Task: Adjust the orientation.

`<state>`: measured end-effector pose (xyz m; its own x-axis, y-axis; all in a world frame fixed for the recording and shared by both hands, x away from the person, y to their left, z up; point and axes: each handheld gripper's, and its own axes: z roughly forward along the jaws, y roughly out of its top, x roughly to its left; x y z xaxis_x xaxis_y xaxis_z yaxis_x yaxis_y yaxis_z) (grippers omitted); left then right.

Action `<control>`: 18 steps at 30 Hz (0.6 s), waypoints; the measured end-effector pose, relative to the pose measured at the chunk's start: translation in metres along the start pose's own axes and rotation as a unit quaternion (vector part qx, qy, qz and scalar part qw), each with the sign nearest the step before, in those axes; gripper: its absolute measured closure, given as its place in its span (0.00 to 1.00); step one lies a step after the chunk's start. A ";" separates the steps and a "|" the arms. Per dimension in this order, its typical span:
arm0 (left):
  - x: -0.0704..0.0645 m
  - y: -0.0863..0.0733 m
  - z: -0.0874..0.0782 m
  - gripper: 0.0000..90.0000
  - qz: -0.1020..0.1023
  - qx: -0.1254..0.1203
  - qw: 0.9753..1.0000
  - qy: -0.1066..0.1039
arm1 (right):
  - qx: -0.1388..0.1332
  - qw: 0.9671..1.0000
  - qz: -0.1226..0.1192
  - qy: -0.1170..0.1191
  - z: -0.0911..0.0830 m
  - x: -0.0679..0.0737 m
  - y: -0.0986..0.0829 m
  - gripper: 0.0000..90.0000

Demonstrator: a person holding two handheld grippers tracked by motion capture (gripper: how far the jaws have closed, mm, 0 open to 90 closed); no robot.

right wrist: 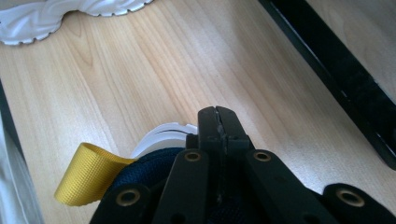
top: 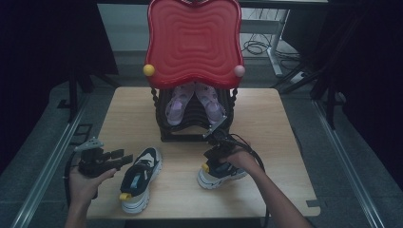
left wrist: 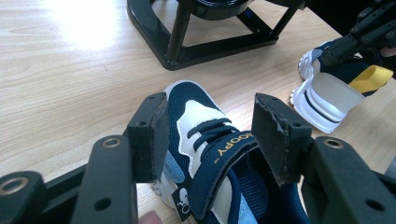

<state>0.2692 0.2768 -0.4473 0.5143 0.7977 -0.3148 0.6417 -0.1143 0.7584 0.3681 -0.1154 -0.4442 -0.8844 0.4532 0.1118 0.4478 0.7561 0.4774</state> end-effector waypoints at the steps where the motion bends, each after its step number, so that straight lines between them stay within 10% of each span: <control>1: 0.000 0.000 0.000 0.52 0.000 0.000 1.000 0.000 | 0.001 1.000 -0.002 0.002 0.000 0.001 0.000 1.00; 18: 0.000 0.000 0.000 0.52 -0.001 0.001 1.000 0.000 | 0.051 0.996 -0.067 -0.002 -0.012 0.043 -0.022 1.00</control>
<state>0.2694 0.2770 -0.4479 0.5123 0.7984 -0.3164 0.6437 -0.1131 0.7569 0.3182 -0.1182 -0.4398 -0.9369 0.3462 0.0484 0.3361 0.8541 0.3969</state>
